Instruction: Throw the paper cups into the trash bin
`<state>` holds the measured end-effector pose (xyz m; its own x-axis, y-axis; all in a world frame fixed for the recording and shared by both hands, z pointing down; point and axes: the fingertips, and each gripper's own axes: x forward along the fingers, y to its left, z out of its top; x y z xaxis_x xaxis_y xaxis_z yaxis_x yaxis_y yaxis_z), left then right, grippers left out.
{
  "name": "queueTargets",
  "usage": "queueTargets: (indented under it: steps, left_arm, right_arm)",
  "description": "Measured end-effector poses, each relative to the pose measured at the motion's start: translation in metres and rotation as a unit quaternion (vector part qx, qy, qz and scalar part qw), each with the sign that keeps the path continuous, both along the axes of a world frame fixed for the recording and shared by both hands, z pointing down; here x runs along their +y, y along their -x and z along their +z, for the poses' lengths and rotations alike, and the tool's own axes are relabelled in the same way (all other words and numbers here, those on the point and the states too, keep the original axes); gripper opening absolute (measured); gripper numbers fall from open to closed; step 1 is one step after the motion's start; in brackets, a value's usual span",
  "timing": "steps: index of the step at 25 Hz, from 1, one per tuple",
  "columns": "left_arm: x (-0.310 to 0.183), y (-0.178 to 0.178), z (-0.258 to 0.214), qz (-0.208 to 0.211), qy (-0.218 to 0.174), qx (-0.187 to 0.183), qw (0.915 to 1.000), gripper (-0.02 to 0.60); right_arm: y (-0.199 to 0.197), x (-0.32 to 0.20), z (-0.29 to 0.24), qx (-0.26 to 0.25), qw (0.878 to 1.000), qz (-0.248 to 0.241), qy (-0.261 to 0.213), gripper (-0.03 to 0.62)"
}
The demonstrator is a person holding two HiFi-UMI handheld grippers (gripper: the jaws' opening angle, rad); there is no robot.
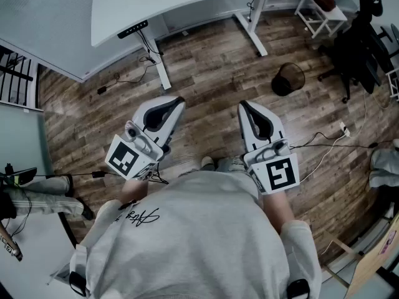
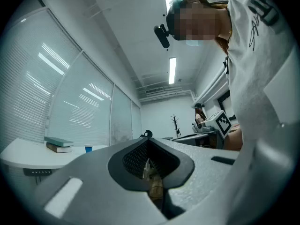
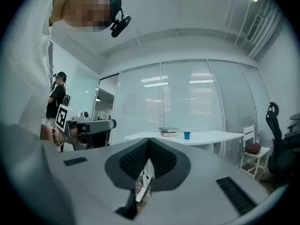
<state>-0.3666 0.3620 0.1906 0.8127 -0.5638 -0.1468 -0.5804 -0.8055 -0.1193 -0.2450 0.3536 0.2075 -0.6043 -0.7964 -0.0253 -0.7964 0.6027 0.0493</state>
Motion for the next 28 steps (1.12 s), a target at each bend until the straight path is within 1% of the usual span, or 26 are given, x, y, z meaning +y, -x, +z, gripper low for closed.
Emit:
queueTargets:
  steps: [5,8,13,15,20,28]
  left_arm:
    - [0.004,-0.003,0.002,0.003,-0.001,0.005,1.0,0.003]
    - [0.007,-0.002,0.004,0.009,0.001,-0.001,1.0,0.003]
    - [0.013,-0.001,0.003,0.007,0.001,0.004,1.0,0.003]
    - [0.014,0.0,0.003,0.006,0.001,0.005,1.0,0.003]
    - [0.023,-0.002,0.004,0.017,-0.003,0.008,0.9998,0.003]
    - [0.028,0.003,-0.001,0.021,-0.006,0.021,0.9995,0.003]
  right_arm:
    - [-0.002,0.003,0.003,0.003,1.0,-0.001,-0.001,0.011]
    - [0.0,0.004,0.005,-0.002,1.0,0.004,0.002,0.011]
    - [0.002,0.01,0.004,0.006,1.0,0.002,0.004,0.011]
    - [0.002,0.011,0.004,-0.003,1.0,0.0,0.007,0.011]
    - [0.0,0.017,-0.004,-0.052,0.999,-0.012,0.009,0.011]
    - [0.004,0.026,-0.01,-0.045,0.999,-0.004,-0.013,0.012]
